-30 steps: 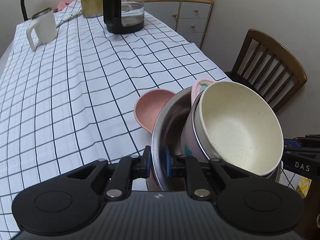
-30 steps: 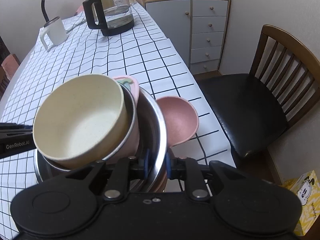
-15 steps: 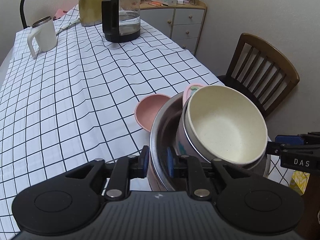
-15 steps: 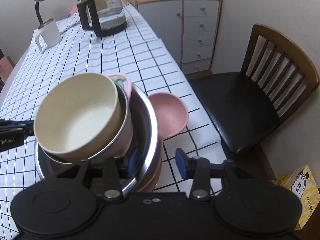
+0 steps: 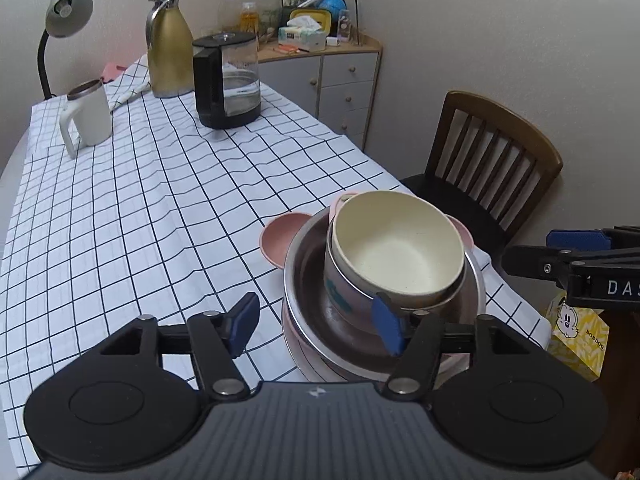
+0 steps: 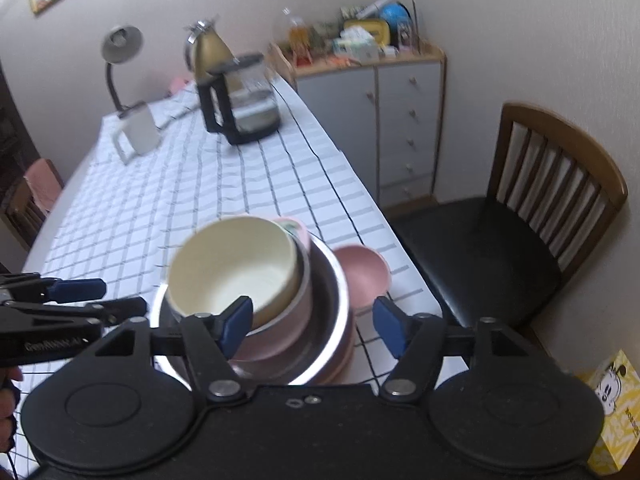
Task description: Organize plates and bowls
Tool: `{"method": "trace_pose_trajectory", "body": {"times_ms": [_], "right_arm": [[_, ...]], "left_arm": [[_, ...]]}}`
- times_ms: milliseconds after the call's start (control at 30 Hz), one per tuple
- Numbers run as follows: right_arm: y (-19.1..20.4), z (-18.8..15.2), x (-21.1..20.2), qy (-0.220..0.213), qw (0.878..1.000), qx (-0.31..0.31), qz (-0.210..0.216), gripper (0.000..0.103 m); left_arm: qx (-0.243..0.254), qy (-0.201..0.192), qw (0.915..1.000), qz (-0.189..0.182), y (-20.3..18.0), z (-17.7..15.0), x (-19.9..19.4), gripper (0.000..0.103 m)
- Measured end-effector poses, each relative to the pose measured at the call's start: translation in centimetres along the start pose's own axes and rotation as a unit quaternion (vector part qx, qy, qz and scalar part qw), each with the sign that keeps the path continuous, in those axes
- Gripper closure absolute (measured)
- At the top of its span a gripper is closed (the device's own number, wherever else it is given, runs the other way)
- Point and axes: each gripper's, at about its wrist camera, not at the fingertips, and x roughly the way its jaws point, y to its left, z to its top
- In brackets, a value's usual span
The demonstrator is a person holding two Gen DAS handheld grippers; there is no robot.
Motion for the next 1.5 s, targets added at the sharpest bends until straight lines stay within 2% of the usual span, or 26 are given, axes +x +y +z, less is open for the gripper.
{"method": "trace_pose_trajectory", "body": {"times_ms": [333, 467, 767, 833, 1000, 1167, 1500], "right_arm": [[2.7, -1.1, -4.6, -0.056, 0.998, -0.015, 0.021, 0.01], [3.5, -1.9, -6.2, -0.078, 0.996, -0.025, 0.022, 0.003], [4.5, -3.4, -9.3, -0.123, 0.991, -0.037, 0.022, 0.0], [4.8, -3.5, -9.8, -0.131, 0.99, -0.041, 0.022, 0.0], [5.1, -4.3, -10.5, -0.149, 0.988, -0.045, 0.022, 0.0], [5.1, -5.0, -10.9, -0.162, 0.986, -0.039, 0.03, 0.0], [5.0, -5.6, -11.9, -0.168, 0.986, -0.013, 0.018, 0.0]], "left_arm": [[-0.018, -0.037, 0.9991, -0.009, 0.8, -1.6, -5.2, 0.033], [-0.02, -0.057, 0.9981, -0.007, 0.8, -2.3, -7.2, 0.027], [-0.036, -0.082, 0.9958, -0.02, 0.9, -3.9, -10.3, 0.023], [-0.037, -0.085, 0.9955, -0.019, 0.8, -4.1, -10.6, 0.019], [-0.036, -0.098, 0.9944, -0.012, 0.8, -4.8, -11.2, 0.0], [-0.04, -0.103, 0.9938, -0.017, 1.0, -5.2, -11.8, 0.0], [-0.026, -0.115, 0.9928, -0.024, 0.3, -5.8, -13.3, 0.0]]}}
